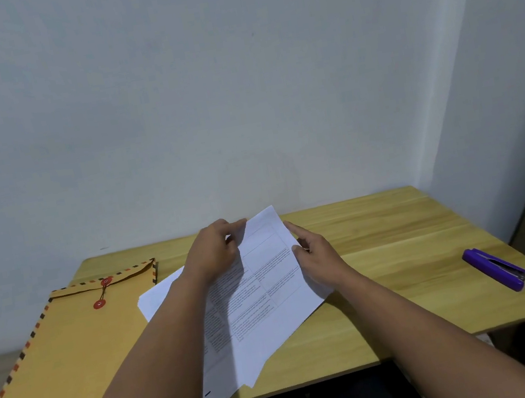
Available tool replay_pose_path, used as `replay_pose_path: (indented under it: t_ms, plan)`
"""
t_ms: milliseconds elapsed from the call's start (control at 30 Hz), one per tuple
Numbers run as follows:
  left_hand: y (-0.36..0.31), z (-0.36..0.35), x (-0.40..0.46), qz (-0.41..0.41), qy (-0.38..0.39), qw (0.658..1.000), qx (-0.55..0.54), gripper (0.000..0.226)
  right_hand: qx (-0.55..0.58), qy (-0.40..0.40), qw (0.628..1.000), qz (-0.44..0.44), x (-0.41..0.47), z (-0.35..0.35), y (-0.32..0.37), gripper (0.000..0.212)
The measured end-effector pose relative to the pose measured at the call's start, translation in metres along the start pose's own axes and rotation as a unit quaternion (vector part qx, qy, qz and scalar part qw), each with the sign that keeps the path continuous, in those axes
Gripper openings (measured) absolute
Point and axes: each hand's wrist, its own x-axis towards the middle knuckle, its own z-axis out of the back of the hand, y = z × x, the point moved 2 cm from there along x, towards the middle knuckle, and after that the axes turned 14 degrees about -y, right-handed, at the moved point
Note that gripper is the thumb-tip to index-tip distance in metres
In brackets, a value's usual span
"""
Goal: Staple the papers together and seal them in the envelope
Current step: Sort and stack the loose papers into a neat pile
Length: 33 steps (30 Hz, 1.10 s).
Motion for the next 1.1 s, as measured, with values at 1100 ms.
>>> replay_pose_path:
  t_ms: [1100]
  plan:
    - [0.105, 0.05, 0.044, 0.112, 0.004, 0.994, -0.015, 0.03, -0.402, 0.152, 0.896, -0.117, 0.092, -0.055, 0.002, 0.075]
